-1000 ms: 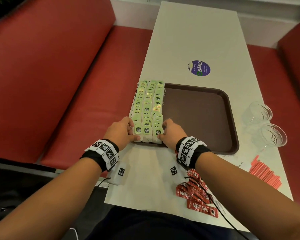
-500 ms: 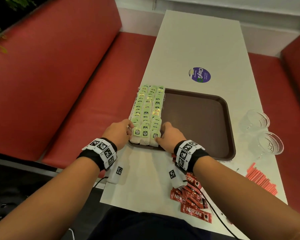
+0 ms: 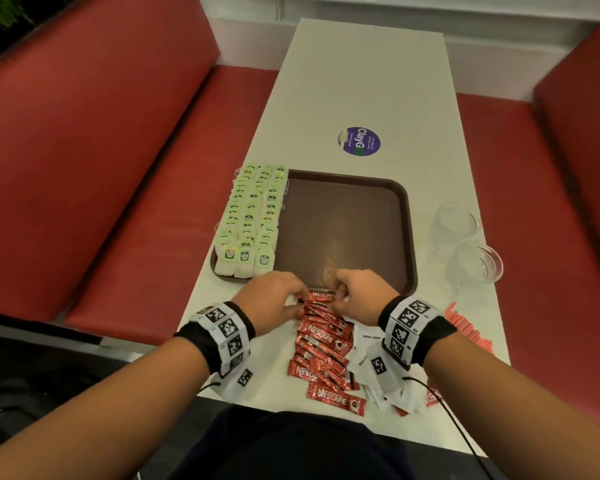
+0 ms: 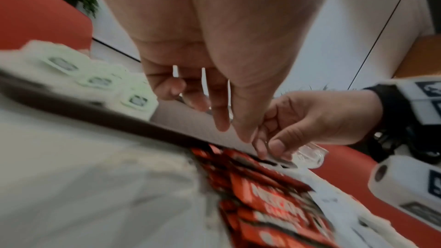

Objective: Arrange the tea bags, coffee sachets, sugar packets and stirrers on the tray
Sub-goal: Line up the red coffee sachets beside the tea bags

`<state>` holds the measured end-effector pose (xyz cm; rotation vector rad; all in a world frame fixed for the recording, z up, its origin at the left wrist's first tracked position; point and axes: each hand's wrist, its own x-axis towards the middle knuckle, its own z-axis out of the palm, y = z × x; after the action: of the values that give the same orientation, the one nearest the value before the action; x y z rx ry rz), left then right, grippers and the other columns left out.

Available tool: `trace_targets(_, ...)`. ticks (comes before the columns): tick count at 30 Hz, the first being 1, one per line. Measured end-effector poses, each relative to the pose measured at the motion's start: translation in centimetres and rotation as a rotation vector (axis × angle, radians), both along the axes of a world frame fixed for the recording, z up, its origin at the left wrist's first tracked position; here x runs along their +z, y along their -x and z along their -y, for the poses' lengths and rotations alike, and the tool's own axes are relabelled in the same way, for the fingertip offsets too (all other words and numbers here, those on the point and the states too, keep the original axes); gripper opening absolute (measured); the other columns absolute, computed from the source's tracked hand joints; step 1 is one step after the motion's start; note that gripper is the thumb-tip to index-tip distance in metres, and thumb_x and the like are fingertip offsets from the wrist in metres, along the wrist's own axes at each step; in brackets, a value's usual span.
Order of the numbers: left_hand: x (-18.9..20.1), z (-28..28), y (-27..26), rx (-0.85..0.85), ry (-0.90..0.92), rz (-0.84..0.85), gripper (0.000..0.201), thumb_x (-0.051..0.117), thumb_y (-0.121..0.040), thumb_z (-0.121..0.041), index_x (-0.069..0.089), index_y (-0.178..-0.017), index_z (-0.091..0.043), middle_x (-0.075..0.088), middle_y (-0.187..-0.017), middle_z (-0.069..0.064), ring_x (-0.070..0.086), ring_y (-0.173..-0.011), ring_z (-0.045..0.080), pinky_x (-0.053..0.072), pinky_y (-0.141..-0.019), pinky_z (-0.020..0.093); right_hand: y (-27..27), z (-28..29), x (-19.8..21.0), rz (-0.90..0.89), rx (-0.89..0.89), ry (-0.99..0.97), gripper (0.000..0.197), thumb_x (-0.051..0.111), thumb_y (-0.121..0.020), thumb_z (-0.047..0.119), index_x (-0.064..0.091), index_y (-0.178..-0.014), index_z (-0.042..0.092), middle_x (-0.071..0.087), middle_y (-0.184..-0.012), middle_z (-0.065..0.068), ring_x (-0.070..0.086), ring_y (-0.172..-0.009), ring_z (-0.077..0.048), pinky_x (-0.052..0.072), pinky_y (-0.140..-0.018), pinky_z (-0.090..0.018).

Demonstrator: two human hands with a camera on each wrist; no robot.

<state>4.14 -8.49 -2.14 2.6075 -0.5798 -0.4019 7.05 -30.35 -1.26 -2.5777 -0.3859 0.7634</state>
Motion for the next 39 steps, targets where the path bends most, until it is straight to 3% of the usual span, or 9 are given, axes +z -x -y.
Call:
trace_targets(6, -1.7, 4.1, 0.7, -0.064, -0.114, 0.023, 0.037, 0.069, -0.088, -0.028, 0.064, -0.124, -0.03, 0.062, -0.123, -0.012, 0.054, -0.111, 0.013, 0.044, -0.098, 0.032, 1.6, 2.9, -1.0, 0.011, 0.066, -0.022, 0.036, 0.079, -0.081, 0.033, 0.061, -0.111, 0.025, 0.066, -0.1, 0.01, 0.061, -0.089, -0.012, 0.051, -0.08, -0.029)
trace_targets(13, -1.6, 4.6, 0.4, -0.078, -0.243, 0.031, 0.018, 0.059, -0.095, -0.032, 0.069, -0.111, -0.03, 0.067, -0.11, -0.011, 0.053, -0.102, 0.014, 0.044, -0.087, 0.031, 1.5, 3.8, -1.7, 0.059, 0.154, -0.035, 0.044, 0.075, -0.081, 0.046, 0.061, -0.116, 0.023, 0.067, -0.103, 0.01, 0.062, -0.094, -0.014, 0.053, -0.086, -0.035)
trace_targets(17, -1.0, 4.5, 0.0, -0.055, -0.196, 0.071, 0.017, 0.057, -0.096, -0.03, 0.07, -0.106, -0.027, 0.068, -0.104, -0.009, 0.053, -0.098, 0.015, 0.043, -0.085, 0.033, 1.5, 3.6, -1.3, 0.073, 0.203, -0.056, 0.05, 0.071, -0.084, 0.052, 0.059, -0.122, 0.022, 0.068, -0.109, 0.008, 0.063, -0.098, -0.016, 0.053, -0.087, -0.037)
trace_targets(19, -0.3, 4.7, -0.1, -0.081, -0.148, 0.157, 0.017, 0.056, -0.095, -0.033, 0.071, -0.101, -0.028, 0.069, -0.098, -0.011, 0.053, -0.092, 0.015, 0.044, -0.081, 0.036, 1.2, 3.3, -0.8, 0.11, 0.23, -0.075, 0.045, 0.068, -0.087, 0.047, 0.059, -0.123, 0.022, 0.067, -0.111, 0.006, 0.062, -0.1, -0.017, 0.052, -0.087, -0.038)
trace_targets(25, 1.9, 4.4, -1.4, -0.16, 0.009, 0.403, 0.028, 0.048, -0.091, -0.043, 0.072, -0.092, -0.029, 0.067, -0.089, -0.016, 0.051, -0.083, 0.014, 0.043, -0.071, 0.037, 0.2, 1.5, 0.3, 0.071, 0.261, -0.073, 0.014, 0.044, -0.1, 0.024, 0.054, -0.096, 0.015, 0.065, -0.096, -0.009, 0.059, -0.084, -0.026, 0.049, -0.077, -0.04)
trace_targets(29, 2.9, 2.7, -2.8, -0.075, 0.174, 0.278, 0.023, 0.057, -0.089, -0.05, 0.071, -0.09, -0.031, 0.064, -0.092, -0.019, 0.052, -0.086, 0.005, 0.042, -0.079, 0.025, -0.5, 0.1, 1.3, 0.106, 0.193, -0.114, 0.009, 0.042, -0.102, 0.025, 0.046, -0.099, 0.018, 0.062, -0.103, -0.01, 0.056, -0.085, -0.025, 0.042, -0.074, -0.036)
trace_targets(32, 4.0, 1.7, -3.6, 0.046, 0.288, 0.097, 0.002, 0.068, -0.091, -0.035, 0.068, -0.091, -0.033, 0.066, -0.083, -0.019, 0.058, -0.079, -0.001, 0.044, -0.072, 0.021, -0.9, -1.1, 1.8, 0.142, 0.145, -0.129, 0.012, 0.042, -0.103, 0.031, 0.041, -0.098, 0.02, 0.062, -0.102, -0.01, 0.058, -0.086, -0.028, 0.039, -0.071, -0.035)
trace_targets(36, 4.8, 0.7, -4.8, 0.121, 0.357, 0.011, 0.016, 0.076, -0.085, -0.023, 0.068, -0.095, -0.033, 0.069, -0.086, -0.019, 0.062, -0.082, -0.002, 0.049, -0.077, 0.019, -1.9, -2.2, 2.6, 0.16, 0.101, -0.155, 0.034, 0.049, -0.099, 0.052, 0.047, -0.105, 0.018, 0.062, -0.096, -0.004, 0.059, -0.083, -0.023, 0.048, -0.074, -0.04)
trace_targets(39, 5.7, 0.5, -5.8, 0.149, 0.362, -0.008, 0.025, 0.076, -0.084, -0.018, 0.066, -0.095, -0.038, 0.068, -0.089, -0.019, 0.061, -0.084, -0.002, 0.048, -0.079, 0.017, -2.6, -2.4, 3.0, 0.181, 0.072, -0.175, 0.034, 0.048, -0.098, 0.054, 0.046, -0.103, 0.02, 0.062, -0.091, -0.002, 0.058, -0.079, -0.02, 0.049, -0.072, -0.04)
